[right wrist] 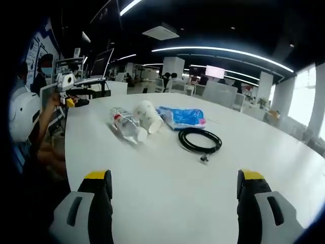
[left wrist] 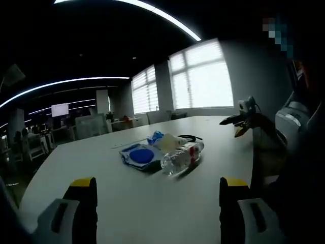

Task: Arrange the tabletop items into an orderly group along one side of the table until the central work area is clear of visible clutter.

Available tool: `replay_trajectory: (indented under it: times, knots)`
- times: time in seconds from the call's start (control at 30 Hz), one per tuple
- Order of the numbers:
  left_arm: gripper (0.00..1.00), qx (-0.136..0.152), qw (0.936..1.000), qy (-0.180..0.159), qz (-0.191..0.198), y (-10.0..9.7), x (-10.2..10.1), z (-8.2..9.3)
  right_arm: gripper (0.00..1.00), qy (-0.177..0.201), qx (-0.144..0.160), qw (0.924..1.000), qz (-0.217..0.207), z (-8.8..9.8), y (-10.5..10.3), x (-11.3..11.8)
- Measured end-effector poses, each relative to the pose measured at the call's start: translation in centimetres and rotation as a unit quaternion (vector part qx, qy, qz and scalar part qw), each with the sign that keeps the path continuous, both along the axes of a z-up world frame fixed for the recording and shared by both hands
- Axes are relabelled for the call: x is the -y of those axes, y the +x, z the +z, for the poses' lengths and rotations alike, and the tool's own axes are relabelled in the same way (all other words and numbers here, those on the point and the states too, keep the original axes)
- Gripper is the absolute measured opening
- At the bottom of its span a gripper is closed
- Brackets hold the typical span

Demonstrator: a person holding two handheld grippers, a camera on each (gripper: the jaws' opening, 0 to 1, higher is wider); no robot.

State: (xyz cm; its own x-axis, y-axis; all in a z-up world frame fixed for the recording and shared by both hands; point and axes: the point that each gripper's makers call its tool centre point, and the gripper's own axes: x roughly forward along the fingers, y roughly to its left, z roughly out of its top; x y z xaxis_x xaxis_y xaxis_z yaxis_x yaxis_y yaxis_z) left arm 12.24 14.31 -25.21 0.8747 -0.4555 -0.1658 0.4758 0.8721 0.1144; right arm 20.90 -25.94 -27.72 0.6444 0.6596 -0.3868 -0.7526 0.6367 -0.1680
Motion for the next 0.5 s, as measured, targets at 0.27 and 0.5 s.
replay_trajectory:
  times: [0.27, 0.5]
  knots:
    - [1.00, 0.000, 1.0000, 0.002, 0.003, -0.27, -0.37, 0.05, 1.00, -0.003, 0.000, 1.0000, -0.002, -0.11, -0.19, 0.17]
    - [1.00, 0.002, 1.0000, 0.004, 0.005, -0.48, -0.51, 0.22, 1.00, -0.003, 0.001, 1.0000, 0.000, 0.04, -0.37, -0.01]
